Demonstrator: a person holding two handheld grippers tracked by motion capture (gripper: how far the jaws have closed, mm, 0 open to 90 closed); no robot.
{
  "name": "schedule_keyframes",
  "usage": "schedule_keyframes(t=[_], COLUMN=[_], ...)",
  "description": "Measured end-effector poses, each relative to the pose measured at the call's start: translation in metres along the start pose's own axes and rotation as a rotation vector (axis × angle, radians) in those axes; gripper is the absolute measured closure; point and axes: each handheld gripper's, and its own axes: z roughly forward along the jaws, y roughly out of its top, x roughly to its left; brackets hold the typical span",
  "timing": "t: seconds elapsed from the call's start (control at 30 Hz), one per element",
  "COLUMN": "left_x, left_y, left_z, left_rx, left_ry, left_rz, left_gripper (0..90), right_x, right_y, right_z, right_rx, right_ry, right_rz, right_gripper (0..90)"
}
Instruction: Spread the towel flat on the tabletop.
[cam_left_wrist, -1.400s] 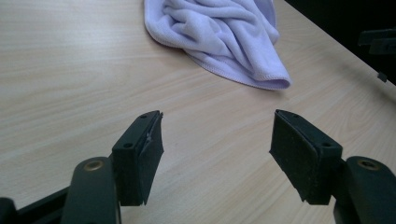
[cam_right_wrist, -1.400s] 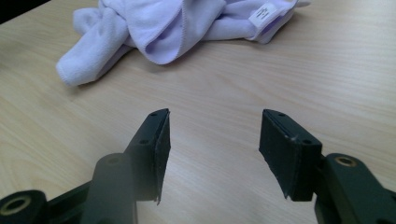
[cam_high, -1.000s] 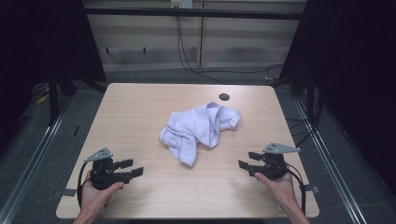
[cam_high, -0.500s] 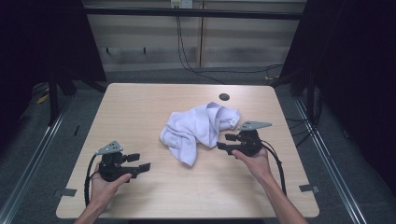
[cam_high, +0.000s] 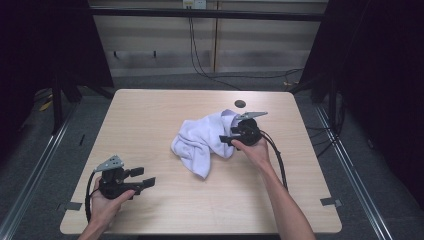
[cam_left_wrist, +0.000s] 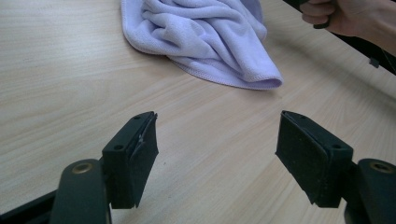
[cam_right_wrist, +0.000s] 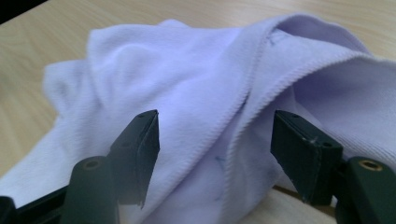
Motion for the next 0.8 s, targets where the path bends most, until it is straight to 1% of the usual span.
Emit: schedule_keyframes(t=[0.03,0.07,0.1,0.13,0.2,0.23,0.3,0.33,0.37,0.4,0.43,0.47,0.5,0.53,0.57,0.6,0.63,0.67,0.7,0.73,0.77,0.8], left_x=[-0.001,-0.001,-0.001,-0.001,-0.001,-0.002,-0.003,-0.003,-0.003,-0.003,-0.003,-0.004,-0.004,-0.005,-0.005,-0.004,-0.004,-0.004,-0.003,-0.003,-0.003,-0.003], left_y=[0.0,0.0,0.001,0.001,0.001,0.001,0.002,0.002,0.003,0.003,0.004,0.005,0.005,0.006,0.006,0.007,0.009,0.009,0.01,0.01,0.012,0.014], left_z=[0.001,0.001,0.002,0.002,0.003,0.004,0.005,0.005,0.007,0.007,0.007,0.007,0.007,0.008,0.008,0.008,0.008,0.008,0.009,0.009,0.01,0.011], left_rx=[-0.001,-0.001,0.004,0.004,0.006,0.008,0.012,0.012,0.009,0.009,0.009,0.006,0.008,0.004,0.004,0.003,-0.005,-0.007,-0.011,-0.011,-0.012,-0.013], left_ry=[0.002,0.002,0.0,0.0,0.004,-0.001,-0.002,-0.002,-0.012,-0.012,-0.014,-0.013,-0.015,-0.011,-0.011,-0.014,-0.019,-0.015,-0.017,-0.017,-0.012,-0.007], left_rz=[0.002,0.002,0.008,0.008,0.015,0.016,0.026,0.026,0.029,0.029,0.029,0.031,0.035,0.038,0.038,0.037,0.03,0.031,0.026,0.026,0.023,0.028], left_gripper=[28.8,28.8,28.8,28.8,28.9,29.0,29.5,30.3,30.8,30.8,30.8,31.0,31.6,32.0,32.3,32.3,32.4,32.5,32.6,32.9,33.4,34.0], right_x=[-0.005,-0.007,-0.008,-0.008,-0.009,-0.008,-0.007,-0.006,-0.005,-0.005,-0.004,-0.003,-0.002,-0.002,0.003,0.003,0.012,0.015,0.018,0.018,0.026,0.029], right_y=[-0.003,-0.005,-0.007,-0.007,-0.013,-0.014,-0.014,-0.014,-0.015,-0.015,-0.017,-0.019,-0.021,-0.025,-0.03,-0.03,-0.035,-0.037,-0.04,-0.04,-0.045,-0.046], right_z=[0.008,0.012,0.016,0.016,0.027,0.029,0.029,0.029,0.028,0.028,0.027,0.027,0.025,0.024,0.022,0.022,0.019,0.018,0.016,0.016,0.013,0.012], right_rx=[0.009,0.012,0.021,0.021,0.032,0.032,0.047,0.058,0.069,0.069,0.073,0.071,0.07,0.061,0.06,0.06,0.092,0.096,0.096,0.096,0.099,0.106], right_ry=[-0.002,-0.006,-0.002,-0.002,-0.009,-0.019,-0.043,-0.038,-0.033,-0.033,-0.034,-0.023,-0.004,0.018,0.033,0.033,0.055,0.057,0.079,0.079,0.102,0.111], right_rz=[0.015,0.006,0.013,0.013,0.006,0.01,0.002,-0.002,-0.003,-0.003,-0.007,-0.007,0.006,0.004,-0.002,-0.002,-0.037,-0.047,-0.051,-0.051,-0.071,-0.077], right_gripper=[31.3,31.1,31.1,31.1,34.0,37.3,54.5,61.8,68.3,68.3,71.8,74.4,78.1,80.1,81.7,81.7,83.9,84.2,84.7,84.7,85.4,85.5])
